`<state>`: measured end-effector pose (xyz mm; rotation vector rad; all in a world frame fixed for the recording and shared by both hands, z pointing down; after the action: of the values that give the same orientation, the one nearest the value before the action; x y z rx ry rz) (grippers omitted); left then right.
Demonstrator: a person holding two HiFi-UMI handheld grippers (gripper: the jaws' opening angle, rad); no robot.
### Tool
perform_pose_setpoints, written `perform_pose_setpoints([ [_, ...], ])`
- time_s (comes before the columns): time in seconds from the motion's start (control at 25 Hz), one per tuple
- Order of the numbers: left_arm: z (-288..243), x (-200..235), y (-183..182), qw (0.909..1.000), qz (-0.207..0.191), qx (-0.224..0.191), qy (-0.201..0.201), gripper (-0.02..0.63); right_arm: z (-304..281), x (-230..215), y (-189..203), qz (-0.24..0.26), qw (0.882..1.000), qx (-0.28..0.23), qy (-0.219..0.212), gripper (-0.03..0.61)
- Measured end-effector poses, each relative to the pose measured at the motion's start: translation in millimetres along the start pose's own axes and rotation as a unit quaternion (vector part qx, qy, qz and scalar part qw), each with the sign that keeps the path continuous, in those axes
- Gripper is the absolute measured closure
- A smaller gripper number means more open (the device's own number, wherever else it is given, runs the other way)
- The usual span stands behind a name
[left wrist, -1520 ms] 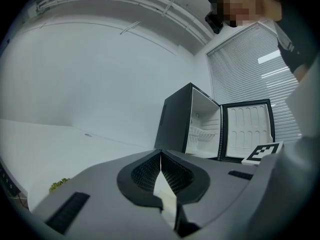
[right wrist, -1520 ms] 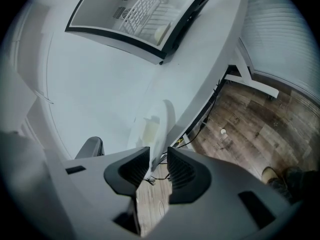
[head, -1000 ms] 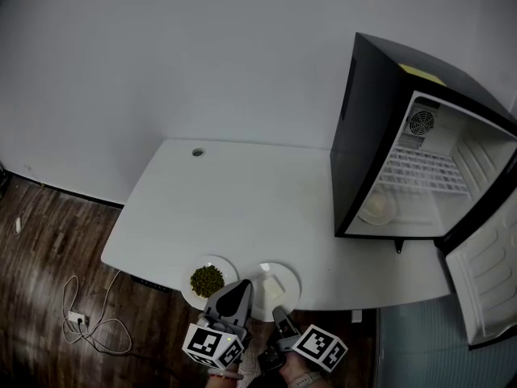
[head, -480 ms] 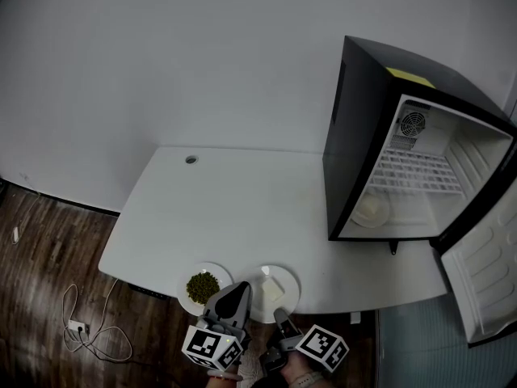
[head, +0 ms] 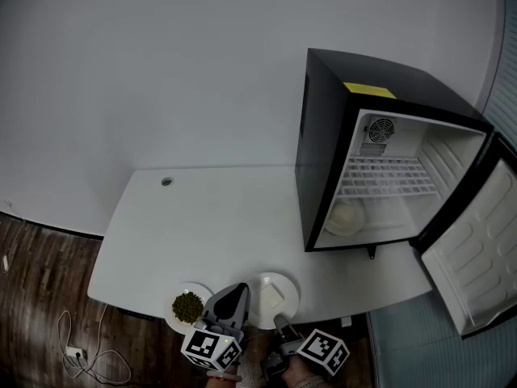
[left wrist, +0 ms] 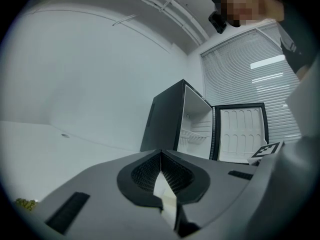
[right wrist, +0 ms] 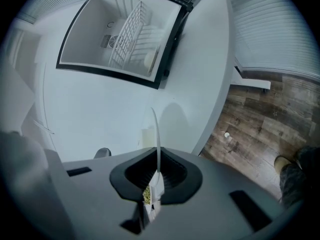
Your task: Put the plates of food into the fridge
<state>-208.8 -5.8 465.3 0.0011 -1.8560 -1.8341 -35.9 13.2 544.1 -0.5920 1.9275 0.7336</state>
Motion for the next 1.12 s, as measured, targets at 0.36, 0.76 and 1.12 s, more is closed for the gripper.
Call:
perform_pose_setpoints([
  [0.36, -49, -14, -4, 0.999, 0.006, 0.005, 0.043, 0.604, 24, -6, -45, -0.015, 0.998, -0.063, 0.017, 0.567],
  [0.76, -104, -30, -2, 0.9985, 0.017, 0.0, 0.053, 0.604, 45, -15, -105, -0.033, 0.992, -0.119, 0.027, 0.566],
  [1.12, -150, -44, 5, 0.9993, 0.018, -0.004, 0.033, 0.604, 49, -27, -161, -0.039, 0.991, -0.125, 0.031, 0.566],
])
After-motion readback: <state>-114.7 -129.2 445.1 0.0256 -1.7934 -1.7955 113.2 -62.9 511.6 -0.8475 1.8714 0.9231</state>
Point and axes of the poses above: the fingertips, and each gripper's own axes: z backward along the fingers, x to its left, y out of its underside, the point moved 8 cm from there along z, backward along the fingers, and after that the axes turned 8 degrees about z, right-handed, at the moved point
